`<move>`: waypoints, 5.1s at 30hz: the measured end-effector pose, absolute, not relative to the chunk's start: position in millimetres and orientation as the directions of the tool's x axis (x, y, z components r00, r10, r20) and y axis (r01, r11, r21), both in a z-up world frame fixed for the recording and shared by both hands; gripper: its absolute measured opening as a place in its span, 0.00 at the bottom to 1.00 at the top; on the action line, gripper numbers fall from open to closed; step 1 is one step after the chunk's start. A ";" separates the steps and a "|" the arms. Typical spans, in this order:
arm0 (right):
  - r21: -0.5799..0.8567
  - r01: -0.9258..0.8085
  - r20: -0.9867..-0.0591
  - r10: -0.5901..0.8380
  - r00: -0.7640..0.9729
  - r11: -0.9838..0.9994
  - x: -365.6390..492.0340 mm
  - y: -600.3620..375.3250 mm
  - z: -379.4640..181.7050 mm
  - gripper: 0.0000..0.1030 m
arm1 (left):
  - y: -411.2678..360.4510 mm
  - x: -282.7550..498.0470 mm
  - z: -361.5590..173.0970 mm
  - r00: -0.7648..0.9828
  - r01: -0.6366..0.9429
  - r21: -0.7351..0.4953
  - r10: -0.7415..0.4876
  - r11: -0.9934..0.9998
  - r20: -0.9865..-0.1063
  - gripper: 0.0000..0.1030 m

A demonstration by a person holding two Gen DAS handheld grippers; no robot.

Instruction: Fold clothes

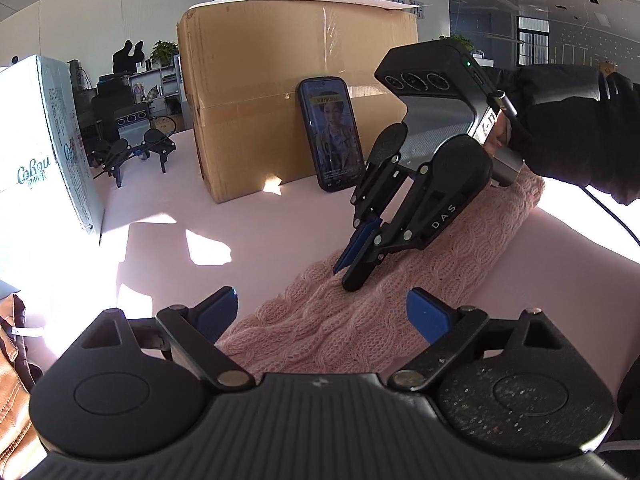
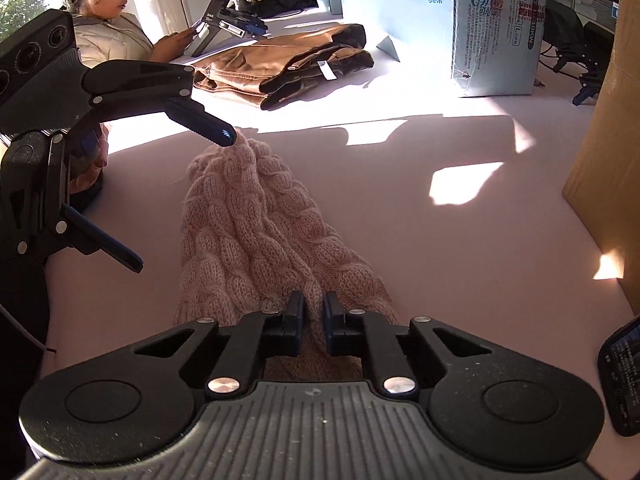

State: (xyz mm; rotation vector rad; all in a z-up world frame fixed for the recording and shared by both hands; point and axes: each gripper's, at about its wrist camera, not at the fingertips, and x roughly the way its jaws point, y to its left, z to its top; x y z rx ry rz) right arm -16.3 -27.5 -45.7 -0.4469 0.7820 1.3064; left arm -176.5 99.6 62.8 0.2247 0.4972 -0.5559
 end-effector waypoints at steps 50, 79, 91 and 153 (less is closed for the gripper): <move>0.887 0.104 -0.288 0.364 0.886 0.450 -217.0 -324.2 -115.3 0.84 | 74.4 -128.1 27.2 0.689 0.435 -0.074 -0.385 0.897 -0.615 0.89; 0.888 0.155 -0.271 0.220 0.937 0.433 -179.2 -298.9 -144.1 0.10 | 67.7 -135.9 4.3 0.724 0.395 -0.056 -0.348 0.917 -0.596 1.00; 0.908 0.111 -0.233 0.266 0.935 0.404 -181.4 -305.2 -145.0 0.10 | 62.7 -136.2 2.8 0.738 0.372 -0.034 -0.318 0.928 -0.595 1.00; 0.709 -0.229 -0.106 0.422 0.900 0.667 -162.7 -213.1 -19.8 0.08 | 68.3 -170.2 24.9 0.804 0.270 -0.089 -0.275 0.959 -0.528 0.95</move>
